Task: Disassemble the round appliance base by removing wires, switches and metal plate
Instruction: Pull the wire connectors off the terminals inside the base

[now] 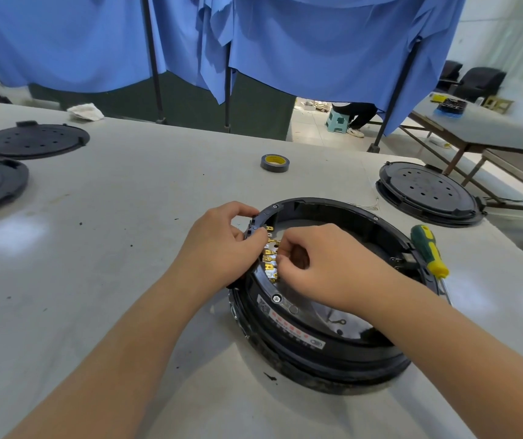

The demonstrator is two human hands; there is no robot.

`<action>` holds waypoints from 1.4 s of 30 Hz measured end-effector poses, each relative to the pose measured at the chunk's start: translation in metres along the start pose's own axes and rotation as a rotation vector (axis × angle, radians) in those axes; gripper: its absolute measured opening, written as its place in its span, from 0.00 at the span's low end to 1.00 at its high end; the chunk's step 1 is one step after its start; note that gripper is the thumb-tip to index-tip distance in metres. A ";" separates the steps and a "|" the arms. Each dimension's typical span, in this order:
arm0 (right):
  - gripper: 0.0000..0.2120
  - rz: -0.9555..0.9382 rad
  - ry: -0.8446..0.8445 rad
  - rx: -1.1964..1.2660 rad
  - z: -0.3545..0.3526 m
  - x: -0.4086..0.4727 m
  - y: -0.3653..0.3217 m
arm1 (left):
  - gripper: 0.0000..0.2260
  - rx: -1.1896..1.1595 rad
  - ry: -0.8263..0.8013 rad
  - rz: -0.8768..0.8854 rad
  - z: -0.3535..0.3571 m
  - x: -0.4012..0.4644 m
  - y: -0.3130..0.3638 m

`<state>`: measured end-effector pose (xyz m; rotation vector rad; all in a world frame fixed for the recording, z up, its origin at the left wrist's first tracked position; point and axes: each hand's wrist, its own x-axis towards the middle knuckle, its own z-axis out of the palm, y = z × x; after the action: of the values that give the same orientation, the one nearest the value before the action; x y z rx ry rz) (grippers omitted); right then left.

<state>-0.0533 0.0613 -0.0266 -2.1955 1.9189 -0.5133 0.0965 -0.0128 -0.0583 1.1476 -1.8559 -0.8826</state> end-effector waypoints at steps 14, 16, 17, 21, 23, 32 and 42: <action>0.05 -0.010 0.001 -0.001 -0.002 0.001 0.000 | 0.08 0.009 -0.012 0.009 0.000 0.000 -0.002; 0.05 -0.015 -0.002 0.014 -0.002 0.001 0.001 | 0.07 0.000 -0.014 0.005 0.000 0.000 -0.002; 0.04 -0.008 -0.007 0.029 -0.003 0.001 0.002 | 0.07 -0.002 -0.015 0.003 0.000 0.000 -0.002; 0.05 0.059 -0.054 0.134 -0.004 0.000 0.004 | 0.07 -0.002 -0.022 0.003 0.000 -0.001 -0.001; 0.06 0.085 -0.084 0.149 -0.005 0.002 0.004 | 0.07 -0.001 -0.024 0.005 0.000 -0.001 -0.001; 0.14 0.009 -0.166 -0.117 -0.016 0.011 -0.016 | 0.07 -0.009 -0.023 0.001 0.001 0.000 -0.001; 0.09 0.066 -0.024 0.029 -0.002 0.008 -0.015 | 0.07 -0.011 -0.025 0.001 0.002 0.000 -0.003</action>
<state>-0.0399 0.0562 -0.0182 -2.1033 1.9519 -0.4991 0.0957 -0.0133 -0.0619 1.1338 -1.8689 -0.9094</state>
